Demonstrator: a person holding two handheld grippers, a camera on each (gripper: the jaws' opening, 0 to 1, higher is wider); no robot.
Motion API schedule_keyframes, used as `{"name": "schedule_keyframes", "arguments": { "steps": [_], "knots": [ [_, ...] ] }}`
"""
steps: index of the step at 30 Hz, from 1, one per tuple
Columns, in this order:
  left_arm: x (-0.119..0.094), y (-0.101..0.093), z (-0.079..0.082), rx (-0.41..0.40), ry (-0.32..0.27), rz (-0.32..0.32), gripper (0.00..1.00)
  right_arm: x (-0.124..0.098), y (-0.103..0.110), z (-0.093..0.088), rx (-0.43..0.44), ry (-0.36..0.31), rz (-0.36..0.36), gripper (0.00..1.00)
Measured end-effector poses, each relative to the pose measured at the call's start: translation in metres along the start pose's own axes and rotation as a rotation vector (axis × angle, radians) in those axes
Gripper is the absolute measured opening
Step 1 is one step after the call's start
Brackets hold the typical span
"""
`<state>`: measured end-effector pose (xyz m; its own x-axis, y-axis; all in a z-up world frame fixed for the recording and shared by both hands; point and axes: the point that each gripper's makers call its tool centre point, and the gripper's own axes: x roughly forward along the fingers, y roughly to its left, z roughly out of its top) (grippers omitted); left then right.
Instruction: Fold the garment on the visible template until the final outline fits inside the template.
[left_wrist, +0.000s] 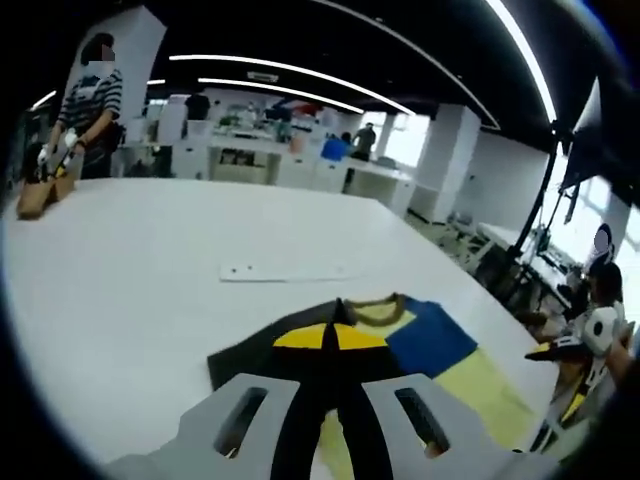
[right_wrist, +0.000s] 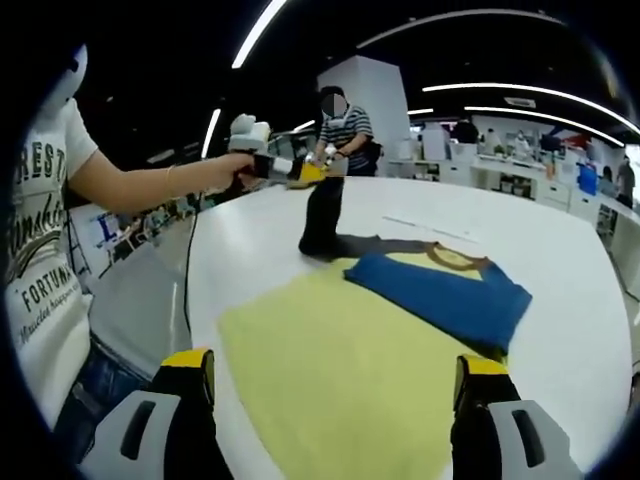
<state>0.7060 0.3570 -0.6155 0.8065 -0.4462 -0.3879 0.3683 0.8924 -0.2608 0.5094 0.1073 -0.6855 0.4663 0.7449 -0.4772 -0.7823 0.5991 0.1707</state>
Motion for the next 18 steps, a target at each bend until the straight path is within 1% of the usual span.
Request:
{"name": "schedule_keyframes", "arguments": {
  "steps": [5,9,10,15,18],
  "knots": [
    [0.008,-0.021,0.002,0.008,-0.001,-0.04,0.0,0.0,0.003,-0.002,-0.004,0.005,0.001,0.99],
    [0.017,-0.033,0.004,-0.012,-0.001,-0.062,0.0,0.0,0.004,-0.003,0.0,0.003,0.001,0.99],
    [0.02,-0.039,0.004,-0.013,0.002,-0.073,0.0,0.001,0.004,-0.004,0.001,0.009,0.003,0.99],
    [0.031,-0.06,0.003,-0.002,0.012,-0.106,0.0,0.002,0.005,-0.008,-0.003,0.022,0.008,0.99],
    [0.038,-0.067,0.004,0.008,0.015,-0.115,0.0,0.002,0.004,-0.009,-0.003,0.025,0.005,0.99]
  ]
}}
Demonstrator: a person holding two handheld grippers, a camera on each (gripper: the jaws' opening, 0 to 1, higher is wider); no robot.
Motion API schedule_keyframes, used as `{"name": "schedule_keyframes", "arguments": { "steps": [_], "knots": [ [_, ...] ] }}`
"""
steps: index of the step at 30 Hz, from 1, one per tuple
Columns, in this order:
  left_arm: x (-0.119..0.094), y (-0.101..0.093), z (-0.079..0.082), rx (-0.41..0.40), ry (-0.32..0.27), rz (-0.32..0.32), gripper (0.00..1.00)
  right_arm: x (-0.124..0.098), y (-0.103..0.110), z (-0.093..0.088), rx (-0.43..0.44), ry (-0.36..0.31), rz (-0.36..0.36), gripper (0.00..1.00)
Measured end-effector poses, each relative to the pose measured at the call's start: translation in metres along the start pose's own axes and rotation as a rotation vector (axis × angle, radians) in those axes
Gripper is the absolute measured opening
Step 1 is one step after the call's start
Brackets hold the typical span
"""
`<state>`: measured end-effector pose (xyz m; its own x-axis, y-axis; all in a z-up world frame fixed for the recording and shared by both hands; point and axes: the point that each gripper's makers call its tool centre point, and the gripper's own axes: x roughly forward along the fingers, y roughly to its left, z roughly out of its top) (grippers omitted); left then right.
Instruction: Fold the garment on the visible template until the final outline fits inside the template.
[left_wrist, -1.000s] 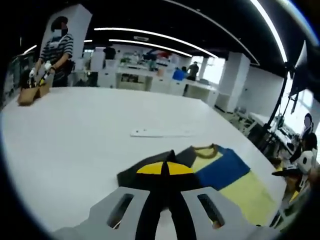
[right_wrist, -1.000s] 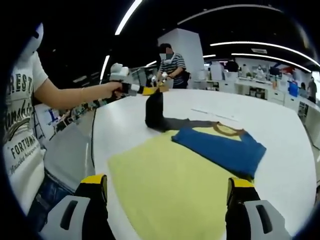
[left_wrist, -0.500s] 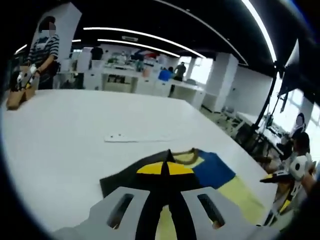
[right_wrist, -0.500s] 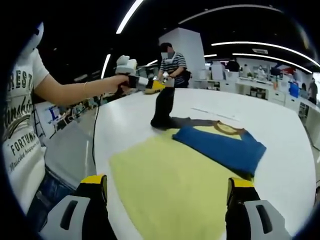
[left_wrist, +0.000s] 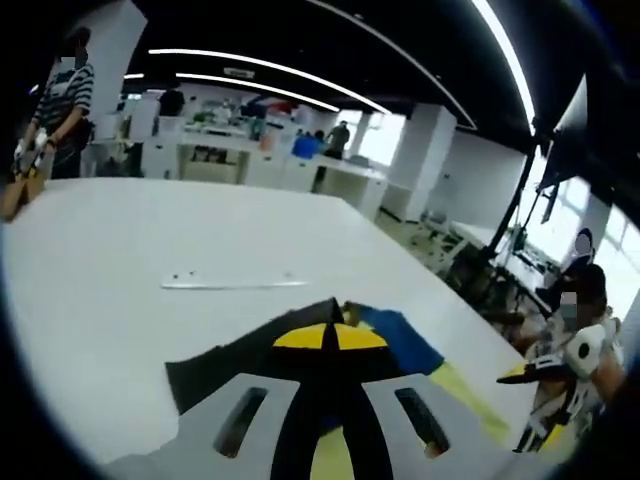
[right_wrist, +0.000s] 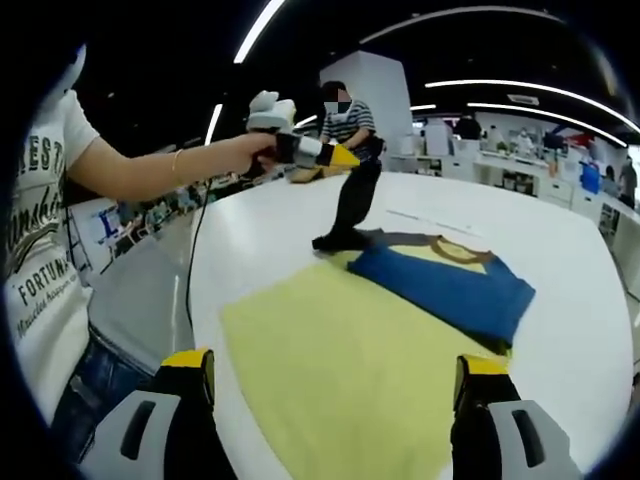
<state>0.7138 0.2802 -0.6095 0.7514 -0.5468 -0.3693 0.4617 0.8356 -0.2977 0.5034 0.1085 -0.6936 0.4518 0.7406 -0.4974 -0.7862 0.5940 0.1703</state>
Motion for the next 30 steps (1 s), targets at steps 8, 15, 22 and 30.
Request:
{"name": "schedule_keyframes", "arguments": {
  "steps": [8,15,22,30],
  "knots": [
    [0.015,-0.014,0.007,-0.012,-0.012,-0.023,0.0,-0.001,-0.001,-0.005,0.007,0.007,-0.004,0.99],
    [0.034,-0.032,0.012,-0.033,-0.03,-0.044,0.0,-0.001,-0.003,-0.007,0.008,0.015,-0.01,0.99],
    [0.057,-0.055,0.011,-0.038,-0.031,-0.073,0.0,-0.004,-0.006,-0.01,0.018,0.02,-0.022,0.99],
    [0.078,-0.076,0.015,-0.06,-0.073,-0.109,0.0,-0.009,-0.011,-0.018,0.047,0.031,-0.05,0.99]
  ]
}}
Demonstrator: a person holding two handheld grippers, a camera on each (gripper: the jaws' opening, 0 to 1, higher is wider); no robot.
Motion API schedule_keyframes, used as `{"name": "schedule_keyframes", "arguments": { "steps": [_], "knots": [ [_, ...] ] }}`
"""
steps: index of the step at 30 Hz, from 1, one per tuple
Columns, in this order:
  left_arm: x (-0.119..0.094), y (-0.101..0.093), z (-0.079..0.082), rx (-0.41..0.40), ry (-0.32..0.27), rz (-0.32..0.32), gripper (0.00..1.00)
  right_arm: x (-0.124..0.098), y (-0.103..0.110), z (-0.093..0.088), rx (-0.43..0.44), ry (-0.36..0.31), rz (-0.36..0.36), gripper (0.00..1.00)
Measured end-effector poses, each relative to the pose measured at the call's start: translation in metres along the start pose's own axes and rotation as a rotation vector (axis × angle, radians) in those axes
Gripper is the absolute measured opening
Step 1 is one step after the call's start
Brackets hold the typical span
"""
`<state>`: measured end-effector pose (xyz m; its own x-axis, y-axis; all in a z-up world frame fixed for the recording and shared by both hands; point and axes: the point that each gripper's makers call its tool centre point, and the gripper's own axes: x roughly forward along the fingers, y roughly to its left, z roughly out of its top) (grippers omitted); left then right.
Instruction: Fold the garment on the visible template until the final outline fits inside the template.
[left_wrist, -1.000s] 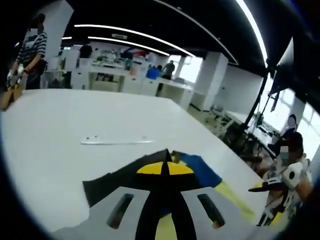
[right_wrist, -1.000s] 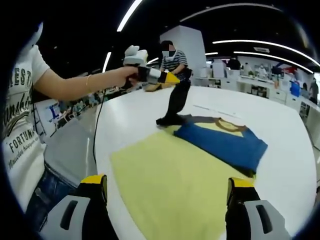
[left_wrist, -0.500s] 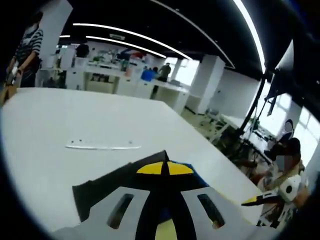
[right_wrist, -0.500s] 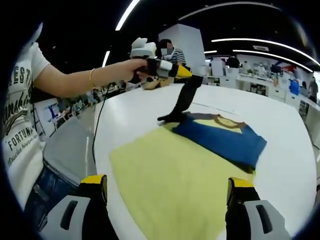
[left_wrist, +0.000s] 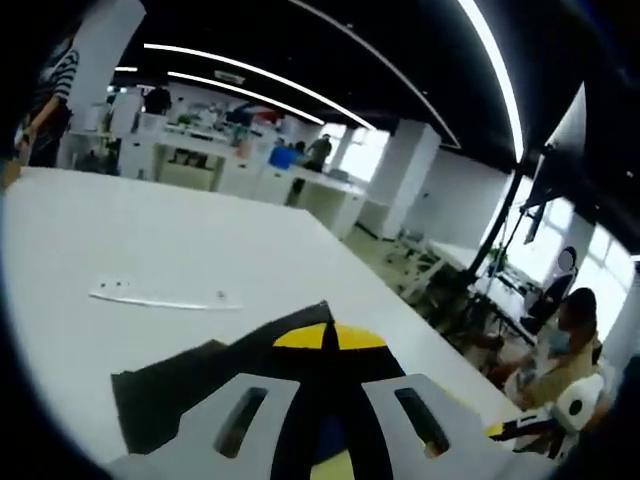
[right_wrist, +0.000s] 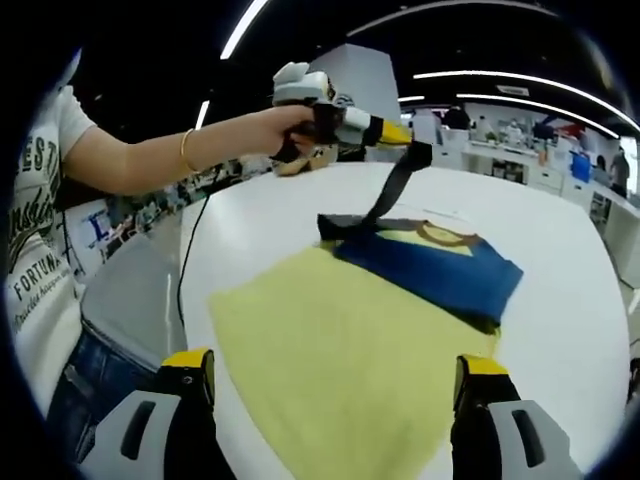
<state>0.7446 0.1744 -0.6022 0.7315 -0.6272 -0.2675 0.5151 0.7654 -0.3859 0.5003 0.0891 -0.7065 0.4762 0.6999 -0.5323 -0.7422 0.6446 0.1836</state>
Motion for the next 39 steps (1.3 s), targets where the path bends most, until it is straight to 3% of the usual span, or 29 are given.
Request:
{"name": "schedule_keyframes", "arguments": {
  "steps": [10,27,35,39],
  "knots": [
    [0.026,-0.027,-0.026,0.028,0.054,-0.071,0.0,-0.004,-0.007,-0.007,0.016,0.016,-0.024,0.99],
    [0.047,-0.066,-0.061,0.1,0.126,-0.173,0.0,-0.002,-0.015,-0.009,0.027,0.02,-0.033,0.99],
    [0.06,-0.067,-0.083,0.104,0.171,-0.163,0.0,-0.003,-0.018,-0.013,0.038,0.022,-0.04,0.99],
    [0.064,-0.078,-0.091,0.094,0.184,-0.184,0.0,-0.005,-0.019,-0.016,0.046,0.024,-0.046,0.99]
  ]
}}
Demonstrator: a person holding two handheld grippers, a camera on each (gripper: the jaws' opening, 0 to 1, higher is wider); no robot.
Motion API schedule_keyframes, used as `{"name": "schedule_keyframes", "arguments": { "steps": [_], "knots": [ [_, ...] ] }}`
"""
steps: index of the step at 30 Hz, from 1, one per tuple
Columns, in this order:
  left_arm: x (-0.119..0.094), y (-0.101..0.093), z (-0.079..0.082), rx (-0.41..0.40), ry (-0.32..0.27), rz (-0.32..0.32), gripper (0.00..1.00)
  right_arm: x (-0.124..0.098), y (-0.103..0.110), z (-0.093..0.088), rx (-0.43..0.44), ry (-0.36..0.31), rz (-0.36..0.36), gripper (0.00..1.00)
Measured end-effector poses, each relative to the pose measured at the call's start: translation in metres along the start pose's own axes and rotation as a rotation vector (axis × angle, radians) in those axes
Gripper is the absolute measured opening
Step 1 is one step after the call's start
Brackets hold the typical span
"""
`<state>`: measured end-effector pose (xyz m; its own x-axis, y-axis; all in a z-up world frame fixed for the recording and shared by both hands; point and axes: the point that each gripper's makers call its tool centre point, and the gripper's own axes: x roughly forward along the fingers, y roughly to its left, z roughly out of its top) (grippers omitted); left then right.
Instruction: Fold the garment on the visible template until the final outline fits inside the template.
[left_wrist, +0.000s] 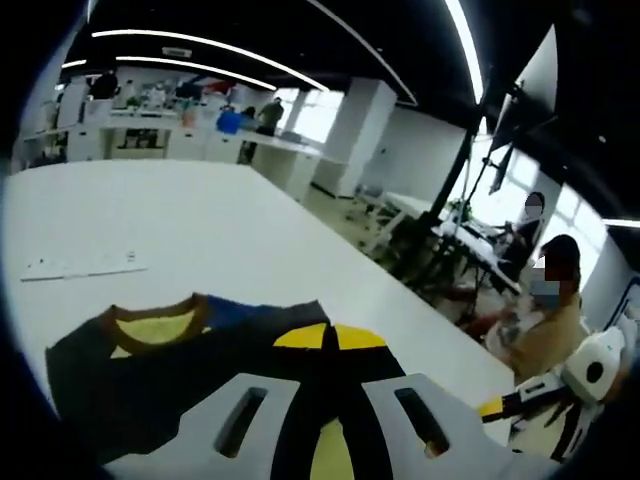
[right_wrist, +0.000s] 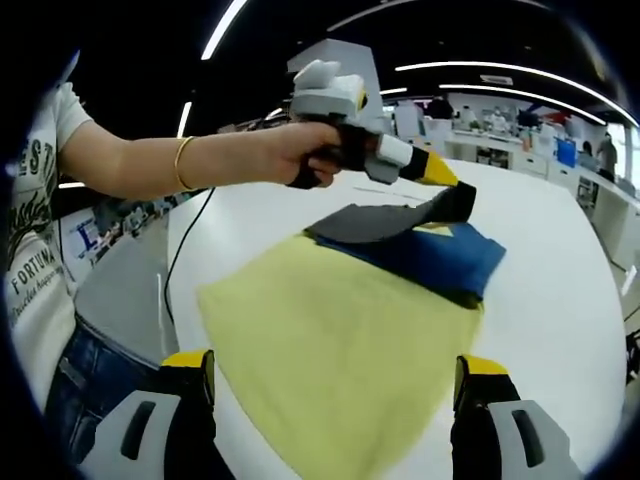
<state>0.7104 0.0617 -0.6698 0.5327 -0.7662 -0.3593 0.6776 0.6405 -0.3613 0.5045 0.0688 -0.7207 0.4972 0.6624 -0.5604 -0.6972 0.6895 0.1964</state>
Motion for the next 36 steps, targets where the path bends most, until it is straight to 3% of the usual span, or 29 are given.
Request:
{"name": "schedule_keyframes", "arguments": {
  "steps": [8,11,16,19,28,36],
  "knots": [
    [0.011,0.003,-0.02,-0.004,0.047,0.01,0.0,-0.001,-0.002,-0.002,0.009,-0.002,-0.005,0.99],
    [0.018,-0.004,-0.034,-0.049,0.106,-0.03,0.0,-0.001,-0.002,-0.003,0.012,-0.003,-0.003,0.99],
    [0.026,-0.004,-0.035,-0.025,0.103,-0.031,0.0,-0.001,-0.002,-0.004,0.011,0.001,-0.001,0.99],
    [0.025,-0.012,-0.035,0.004,0.098,-0.079,0.01,-0.001,-0.002,-0.004,0.008,0.001,0.002,0.99],
    [0.005,-0.021,-0.024,0.08,0.032,-0.154,0.27,-0.001,0.001,-0.001,-0.004,0.005,0.024,0.99],
    [-0.029,0.0,-0.006,0.14,-0.049,-0.139,0.55,-0.002,0.001,0.004,-0.034,0.02,0.037,0.99]
  ]
}}
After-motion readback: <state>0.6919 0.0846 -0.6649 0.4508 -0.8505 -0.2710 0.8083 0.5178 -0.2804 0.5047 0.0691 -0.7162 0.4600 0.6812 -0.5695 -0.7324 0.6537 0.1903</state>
